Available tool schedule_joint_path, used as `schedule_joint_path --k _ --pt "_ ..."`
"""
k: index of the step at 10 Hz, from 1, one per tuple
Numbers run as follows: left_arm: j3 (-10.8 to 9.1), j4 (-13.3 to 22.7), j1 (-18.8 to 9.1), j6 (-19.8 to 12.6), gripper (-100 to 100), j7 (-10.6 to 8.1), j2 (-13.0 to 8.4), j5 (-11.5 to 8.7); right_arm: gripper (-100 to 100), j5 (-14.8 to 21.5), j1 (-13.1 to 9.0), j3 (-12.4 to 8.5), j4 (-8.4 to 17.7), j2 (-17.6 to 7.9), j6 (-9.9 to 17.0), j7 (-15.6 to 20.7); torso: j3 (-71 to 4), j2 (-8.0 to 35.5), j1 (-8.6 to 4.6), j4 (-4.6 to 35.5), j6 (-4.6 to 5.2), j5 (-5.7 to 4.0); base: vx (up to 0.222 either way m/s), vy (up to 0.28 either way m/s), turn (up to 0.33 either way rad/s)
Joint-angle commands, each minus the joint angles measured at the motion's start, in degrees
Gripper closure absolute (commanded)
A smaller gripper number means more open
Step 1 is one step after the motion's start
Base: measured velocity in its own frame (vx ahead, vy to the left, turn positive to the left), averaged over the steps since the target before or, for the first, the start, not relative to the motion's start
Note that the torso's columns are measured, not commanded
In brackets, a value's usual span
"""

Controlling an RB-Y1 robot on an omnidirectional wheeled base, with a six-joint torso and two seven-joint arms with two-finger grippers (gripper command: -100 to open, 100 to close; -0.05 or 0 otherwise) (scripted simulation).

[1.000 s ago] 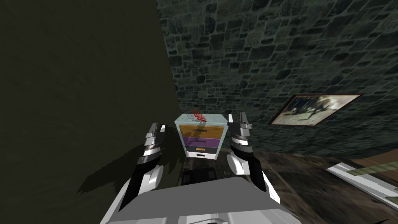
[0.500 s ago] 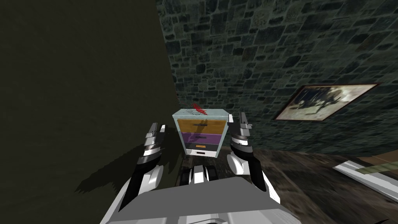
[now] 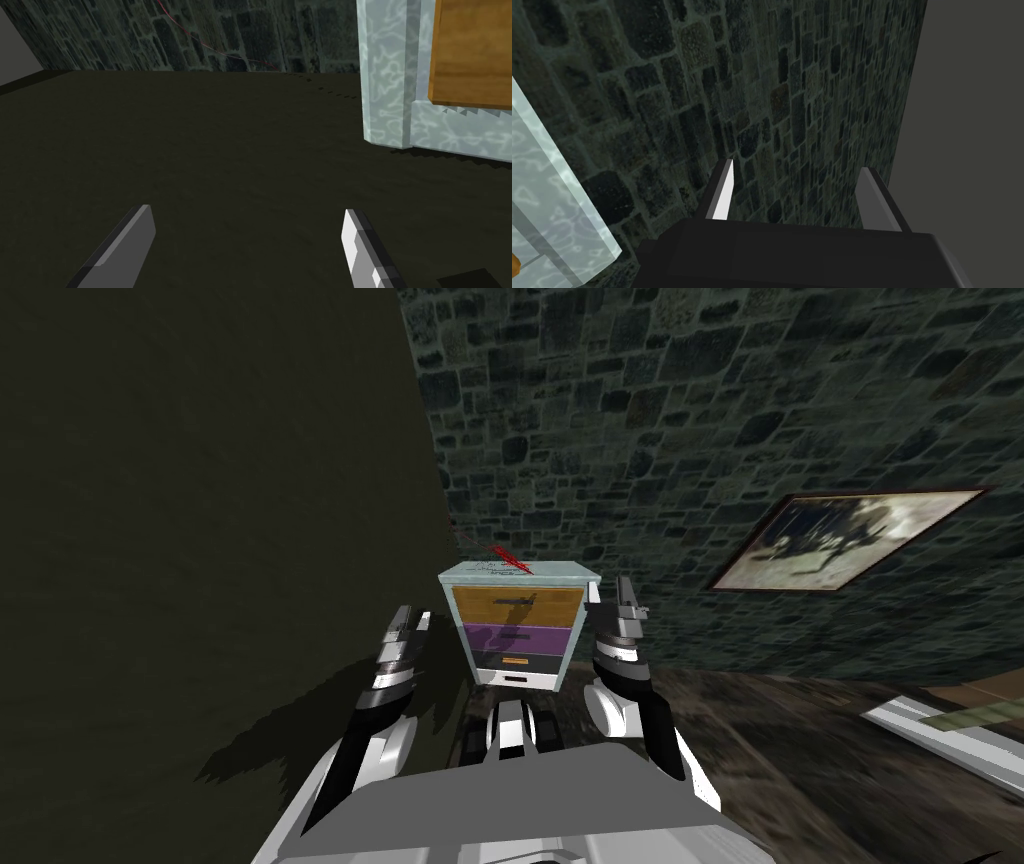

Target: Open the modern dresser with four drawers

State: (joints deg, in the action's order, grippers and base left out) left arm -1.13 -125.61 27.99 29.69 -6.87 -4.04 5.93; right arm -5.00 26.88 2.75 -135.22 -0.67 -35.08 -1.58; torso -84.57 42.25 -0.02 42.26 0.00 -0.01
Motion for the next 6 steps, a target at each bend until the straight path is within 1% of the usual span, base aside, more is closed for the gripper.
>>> schedule_joint_path --k 1,6 --pt "0.32 4.0 -0.6 1.4 -100 0.74 -3.0 0.2 0 0.0 0.0 0.0 0.0 0.0 0.0 0.0 0.0 0.0 -0.02 0.0 0.01 0.00 0.025 -0.037 -0.027" --pt "0.85 11.6 -1.7 4.2 -100 2.06 -5.1 0.5 0 0.0 0.0 0.0 0.0 0.0 0.0 0.0 0.0 0.0 0.02 0.0 0.00 0.01 0.026 -0.032 -0.032"
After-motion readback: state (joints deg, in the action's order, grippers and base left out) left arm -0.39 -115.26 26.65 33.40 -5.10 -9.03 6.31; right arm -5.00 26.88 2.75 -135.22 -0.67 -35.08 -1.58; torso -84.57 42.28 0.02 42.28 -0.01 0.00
